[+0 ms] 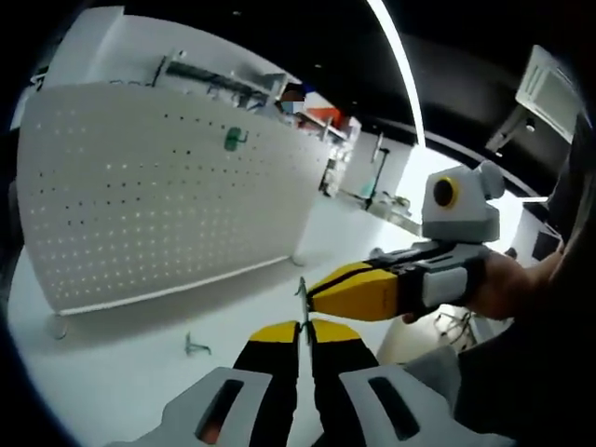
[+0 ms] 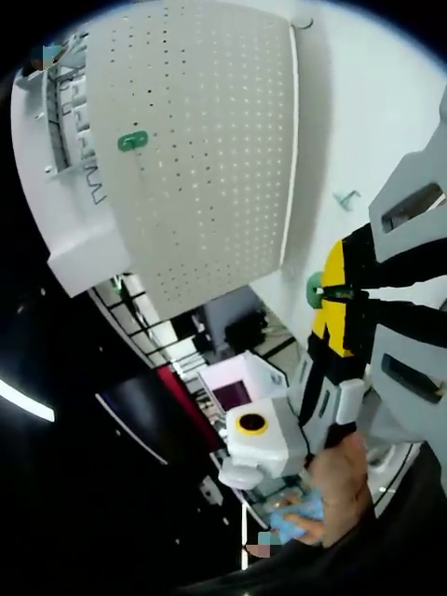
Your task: Insert the hook assembly into the mounting plate slot until the hook locks in place.
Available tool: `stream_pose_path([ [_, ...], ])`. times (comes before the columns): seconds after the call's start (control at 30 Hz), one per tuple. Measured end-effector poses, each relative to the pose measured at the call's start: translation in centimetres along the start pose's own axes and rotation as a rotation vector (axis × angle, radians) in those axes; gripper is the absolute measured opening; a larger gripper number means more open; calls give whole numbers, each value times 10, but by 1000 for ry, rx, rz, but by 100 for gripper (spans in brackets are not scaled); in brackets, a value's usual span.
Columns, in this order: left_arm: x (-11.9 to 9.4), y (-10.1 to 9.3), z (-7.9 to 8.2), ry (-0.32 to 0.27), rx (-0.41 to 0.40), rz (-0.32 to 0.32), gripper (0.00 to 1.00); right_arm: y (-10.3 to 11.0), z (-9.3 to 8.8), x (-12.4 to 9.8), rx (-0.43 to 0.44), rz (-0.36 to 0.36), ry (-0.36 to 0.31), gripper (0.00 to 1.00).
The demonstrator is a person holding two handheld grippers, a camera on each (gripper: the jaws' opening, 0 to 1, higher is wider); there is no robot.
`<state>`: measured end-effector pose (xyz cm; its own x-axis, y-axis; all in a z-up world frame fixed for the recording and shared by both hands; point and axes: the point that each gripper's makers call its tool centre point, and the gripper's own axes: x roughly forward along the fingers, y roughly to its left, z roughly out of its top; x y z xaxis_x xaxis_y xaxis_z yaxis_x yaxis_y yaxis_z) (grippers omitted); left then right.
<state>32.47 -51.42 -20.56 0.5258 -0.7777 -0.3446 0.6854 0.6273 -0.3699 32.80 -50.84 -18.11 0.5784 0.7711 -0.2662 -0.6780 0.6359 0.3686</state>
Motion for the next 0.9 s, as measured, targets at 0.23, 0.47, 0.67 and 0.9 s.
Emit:
stream_pose_path([
  [0.23,-1,0,4,-7,-16,2,2,2,4,0,-30,-7,-12,1],
  [0.47,-4,11,10,-29,-36,53,2,-2,16,-10,-68,-39,-64,5],
  [0.67,-10,19,16,-54,-32,90,2,-2,17,-14,-39,-38,-73,7],
  [0.9,-10,11,25,-80,-21,77,2,6,19,-10,-43,-21,-80,7],
])
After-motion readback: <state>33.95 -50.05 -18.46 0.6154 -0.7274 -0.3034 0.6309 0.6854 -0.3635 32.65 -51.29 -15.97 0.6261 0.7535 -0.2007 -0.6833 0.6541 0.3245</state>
